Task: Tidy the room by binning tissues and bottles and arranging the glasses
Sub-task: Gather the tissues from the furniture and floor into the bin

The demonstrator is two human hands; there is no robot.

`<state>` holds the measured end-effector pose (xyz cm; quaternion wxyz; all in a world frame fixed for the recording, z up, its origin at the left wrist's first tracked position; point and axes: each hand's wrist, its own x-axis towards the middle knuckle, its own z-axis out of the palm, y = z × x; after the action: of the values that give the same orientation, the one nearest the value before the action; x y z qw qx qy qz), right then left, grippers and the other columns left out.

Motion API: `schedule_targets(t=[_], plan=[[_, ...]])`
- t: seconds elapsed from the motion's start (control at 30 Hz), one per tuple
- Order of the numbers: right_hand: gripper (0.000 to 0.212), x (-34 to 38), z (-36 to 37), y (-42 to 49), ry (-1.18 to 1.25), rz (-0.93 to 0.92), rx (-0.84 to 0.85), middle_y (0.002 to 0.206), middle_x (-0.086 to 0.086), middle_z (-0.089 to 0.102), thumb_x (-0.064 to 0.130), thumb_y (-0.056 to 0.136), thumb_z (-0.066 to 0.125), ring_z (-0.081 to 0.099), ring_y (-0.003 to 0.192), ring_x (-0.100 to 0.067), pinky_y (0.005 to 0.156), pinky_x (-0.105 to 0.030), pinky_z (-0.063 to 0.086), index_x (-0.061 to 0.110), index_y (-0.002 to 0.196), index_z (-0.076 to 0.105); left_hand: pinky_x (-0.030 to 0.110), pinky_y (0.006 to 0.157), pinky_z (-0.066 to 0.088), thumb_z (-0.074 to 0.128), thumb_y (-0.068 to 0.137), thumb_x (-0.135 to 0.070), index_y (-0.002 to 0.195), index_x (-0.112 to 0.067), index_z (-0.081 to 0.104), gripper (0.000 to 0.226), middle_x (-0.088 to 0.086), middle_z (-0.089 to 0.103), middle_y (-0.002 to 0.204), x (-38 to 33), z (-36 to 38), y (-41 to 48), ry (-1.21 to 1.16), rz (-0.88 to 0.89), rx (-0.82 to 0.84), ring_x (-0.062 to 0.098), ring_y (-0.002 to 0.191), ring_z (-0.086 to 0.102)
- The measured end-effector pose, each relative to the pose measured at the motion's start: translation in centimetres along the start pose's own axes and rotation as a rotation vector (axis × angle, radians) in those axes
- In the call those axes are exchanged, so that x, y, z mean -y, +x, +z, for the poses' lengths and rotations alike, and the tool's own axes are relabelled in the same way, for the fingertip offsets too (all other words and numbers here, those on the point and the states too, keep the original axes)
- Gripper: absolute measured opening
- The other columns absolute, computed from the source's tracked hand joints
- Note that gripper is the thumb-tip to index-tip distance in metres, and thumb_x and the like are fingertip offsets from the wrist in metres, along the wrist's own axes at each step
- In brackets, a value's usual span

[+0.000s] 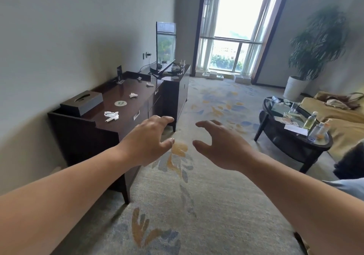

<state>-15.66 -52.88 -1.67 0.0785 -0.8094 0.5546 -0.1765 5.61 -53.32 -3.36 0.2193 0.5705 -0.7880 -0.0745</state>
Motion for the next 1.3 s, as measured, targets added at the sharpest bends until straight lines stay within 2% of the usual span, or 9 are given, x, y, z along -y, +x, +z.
schedule_targets(t=[0.4,0.53,0.7,1.13,1.3], plan=[[0.057,-13.0,-1.3,17.9,0.018,-0.011,0.008,0.151,0.009,0.036,0.047,0.095,0.050,0.043,0.130,-0.012,0.083,-0.022,0.032,0.029,0.147,0.035,0.036,0.111,0.032,0.053,0.091,-0.040,0.145,-0.029,0.032,0.059,-0.005,0.040,0.146,1.4,5.1,21.1,0.017,-0.010,0.019,0.015,0.136,0.035],[0.057,-16.4,-0.8,22.9,0.037,0.003,0.029,0.149,0.009,0.037,0.048,0.095,0.050,0.045,0.128,-0.013,0.082,-0.024,0.032,0.030,0.147,0.035,0.036,0.108,0.035,0.053,0.092,-0.040,0.145,-0.029,0.031,0.059,-0.004,0.040,0.146,2.5,6.6,26.7,0.016,-0.031,0.045,0.018,0.127,0.045],[0.057,-20.2,0.9,29.7,0.061,0.020,0.062,0.148,0.008,0.039,0.048,0.093,0.051,0.045,0.128,-0.015,0.085,-0.024,0.033,0.030,0.146,0.036,0.037,0.111,0.031,0.052,0.092,-0.041,0.145,-0.030,0.029,0.059,-0.005,0.037,0.149,5.2,8.6,34.0,-0.004,-0.043,0.065,0.016,0.138,0.033],[0.057,-25.5,2.7,51.1,0.006,0.033,0.012,0.148,0.008,0.038,0.047,0.094,0.051,0.043,0.130,-0.013,0.086,-0.023,0.033,0.030,0.146,0.035,0.038,0.112,0.032,0.053,0.092,-0.041,0.146,-0.029,0.030,0.060,-0.004,0.038,0.148,15.5,10.2,55.2,-0.020,0.005,0.054,0.016,0.138,0.033],[0.057,-28.2,3.8,58.4,0.005,0.023,0.045,0.149,0.008,0.038,0.048,0.094,0.050,0.042,0.131,-0.013,0.088,-0.023,0.031,0.030,0.146,0.036,0.040,0.113,0.031,0.051,0.092,-0.042,0.146,-0.029,0.029,0.060,-0.007,0.037,0.148,18.5,11.8,61.5,-0.010,0.010,0.086,0.013,0.137,0.033]])
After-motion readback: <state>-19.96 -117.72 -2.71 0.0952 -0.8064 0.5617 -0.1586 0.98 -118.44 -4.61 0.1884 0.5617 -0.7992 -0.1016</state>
